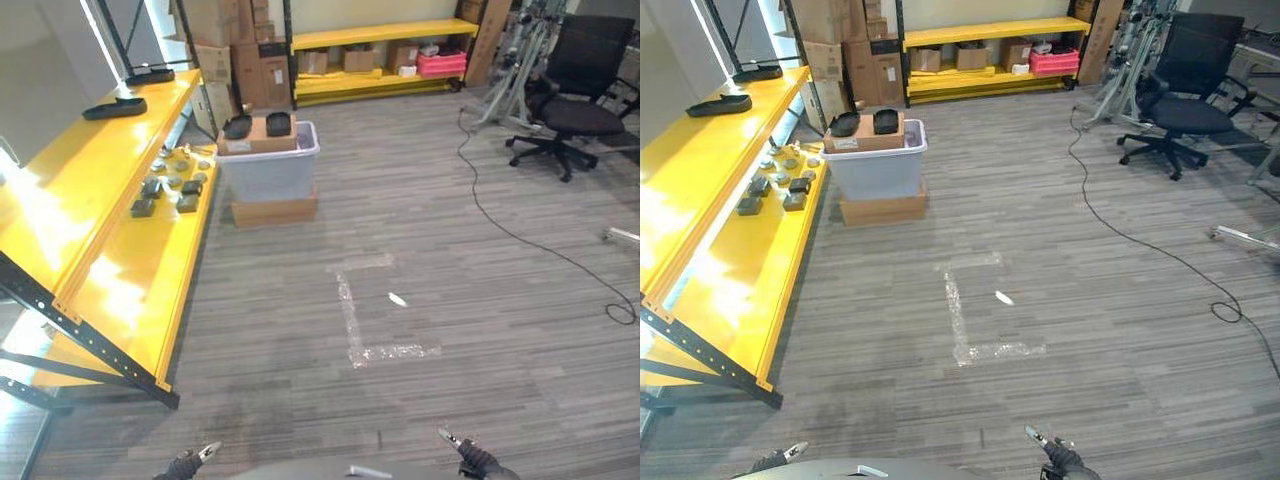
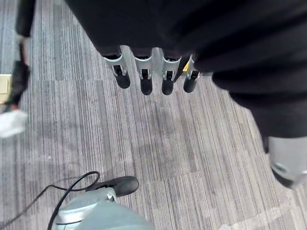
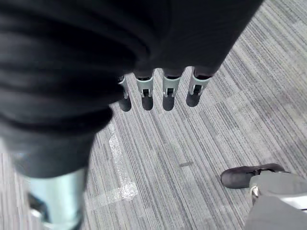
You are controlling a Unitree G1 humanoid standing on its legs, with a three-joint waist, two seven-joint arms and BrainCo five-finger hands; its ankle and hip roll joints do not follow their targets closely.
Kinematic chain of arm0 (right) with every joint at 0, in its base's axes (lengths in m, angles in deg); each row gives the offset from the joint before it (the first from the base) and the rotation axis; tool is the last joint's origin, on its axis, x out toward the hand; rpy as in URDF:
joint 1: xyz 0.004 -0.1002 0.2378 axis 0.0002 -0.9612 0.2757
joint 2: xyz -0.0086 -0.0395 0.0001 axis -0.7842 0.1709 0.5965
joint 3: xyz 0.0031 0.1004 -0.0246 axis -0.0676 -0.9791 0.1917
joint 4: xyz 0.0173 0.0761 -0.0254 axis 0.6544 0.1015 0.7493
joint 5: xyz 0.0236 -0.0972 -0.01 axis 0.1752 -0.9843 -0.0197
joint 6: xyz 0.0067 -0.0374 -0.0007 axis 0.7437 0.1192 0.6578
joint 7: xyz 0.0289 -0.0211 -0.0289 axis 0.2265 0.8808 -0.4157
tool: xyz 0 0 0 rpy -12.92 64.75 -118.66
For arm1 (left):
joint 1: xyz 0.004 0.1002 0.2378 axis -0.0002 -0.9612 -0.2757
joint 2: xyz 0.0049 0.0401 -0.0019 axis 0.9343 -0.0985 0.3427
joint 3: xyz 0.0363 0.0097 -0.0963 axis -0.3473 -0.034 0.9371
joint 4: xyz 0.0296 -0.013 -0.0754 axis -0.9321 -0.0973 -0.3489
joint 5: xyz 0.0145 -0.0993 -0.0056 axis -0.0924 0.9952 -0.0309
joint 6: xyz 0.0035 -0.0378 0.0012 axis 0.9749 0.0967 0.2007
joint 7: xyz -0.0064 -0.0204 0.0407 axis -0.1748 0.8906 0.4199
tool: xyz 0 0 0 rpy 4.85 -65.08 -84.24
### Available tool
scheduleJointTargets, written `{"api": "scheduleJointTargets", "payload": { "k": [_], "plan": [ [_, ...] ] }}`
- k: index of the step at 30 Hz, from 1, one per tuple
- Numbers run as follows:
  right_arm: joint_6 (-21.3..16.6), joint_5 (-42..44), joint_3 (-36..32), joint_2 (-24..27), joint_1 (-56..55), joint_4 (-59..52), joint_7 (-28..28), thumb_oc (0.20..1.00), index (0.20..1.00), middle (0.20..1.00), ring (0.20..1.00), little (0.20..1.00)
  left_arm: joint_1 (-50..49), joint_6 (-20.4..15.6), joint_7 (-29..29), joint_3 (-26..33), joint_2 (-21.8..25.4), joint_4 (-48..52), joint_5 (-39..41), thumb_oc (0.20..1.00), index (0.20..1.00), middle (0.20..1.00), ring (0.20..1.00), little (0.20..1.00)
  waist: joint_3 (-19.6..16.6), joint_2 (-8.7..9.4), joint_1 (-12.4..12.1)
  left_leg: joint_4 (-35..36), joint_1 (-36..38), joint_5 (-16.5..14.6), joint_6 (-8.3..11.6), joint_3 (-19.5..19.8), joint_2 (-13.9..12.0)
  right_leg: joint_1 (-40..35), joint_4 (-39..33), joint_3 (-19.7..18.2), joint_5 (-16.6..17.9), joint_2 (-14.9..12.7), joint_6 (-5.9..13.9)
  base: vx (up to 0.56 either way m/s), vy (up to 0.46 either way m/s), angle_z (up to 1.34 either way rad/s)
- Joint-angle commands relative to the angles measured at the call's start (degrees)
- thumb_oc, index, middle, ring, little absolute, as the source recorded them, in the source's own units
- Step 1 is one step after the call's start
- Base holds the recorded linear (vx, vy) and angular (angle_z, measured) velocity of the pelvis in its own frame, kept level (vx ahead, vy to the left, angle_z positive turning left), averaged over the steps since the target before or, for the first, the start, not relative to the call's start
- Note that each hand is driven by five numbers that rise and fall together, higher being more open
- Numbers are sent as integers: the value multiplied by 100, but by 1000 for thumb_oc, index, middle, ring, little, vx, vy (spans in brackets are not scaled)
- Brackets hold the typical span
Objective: Move parts from the plastic box to the shelf.
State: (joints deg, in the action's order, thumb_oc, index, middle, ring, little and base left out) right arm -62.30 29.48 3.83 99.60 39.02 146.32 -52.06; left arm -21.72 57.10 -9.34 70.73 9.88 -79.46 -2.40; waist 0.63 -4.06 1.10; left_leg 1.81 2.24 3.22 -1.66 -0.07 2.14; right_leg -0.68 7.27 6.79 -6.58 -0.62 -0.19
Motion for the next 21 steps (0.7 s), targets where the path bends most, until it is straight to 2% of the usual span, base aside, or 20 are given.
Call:
{"api": "scheduleJointTargets", "payload": {
  "k": [1, 14, 21],
  "plan": [
    [-122, -121, 80, 127, 288, 246, 110, 1000, 1000, 1000, 1000, 1000, 354, -144, 115, 191, 152, -283, -105, 1000, 1000, 1000, 1000, 1000, 94, 250, 16, 319, 318, -408, 291, 539, -168, -679, -1227, -51, 437, -417, 572, 2, 3, -3],
    [2, -14, 116, 98, 253, 484, -192, 1000, 1000, 1000, 1000, 1000, 371, -115, 65, 229, 96, -454, -107, 1000, 1000, 1000, 1000, 1000, 64, 311, -12, 319, 348, -421, 300, 560, -176, -731, -1227, -1, 400, -420, 564, 0, 0, 0],
    [73, -327, 309, 79, 291, 575, -245, 1000, 1000, 1000, 1000, 1000, 381, -162, -102, 239, 85, -338, 72, 1000, 1000, 1000, 1000, 1000, 76, 355, -80, 319, 319, -421, 292, 641, -170, -732, -1227, 43, 401, -439, 575, 0, 0, 0]
  ]
}}
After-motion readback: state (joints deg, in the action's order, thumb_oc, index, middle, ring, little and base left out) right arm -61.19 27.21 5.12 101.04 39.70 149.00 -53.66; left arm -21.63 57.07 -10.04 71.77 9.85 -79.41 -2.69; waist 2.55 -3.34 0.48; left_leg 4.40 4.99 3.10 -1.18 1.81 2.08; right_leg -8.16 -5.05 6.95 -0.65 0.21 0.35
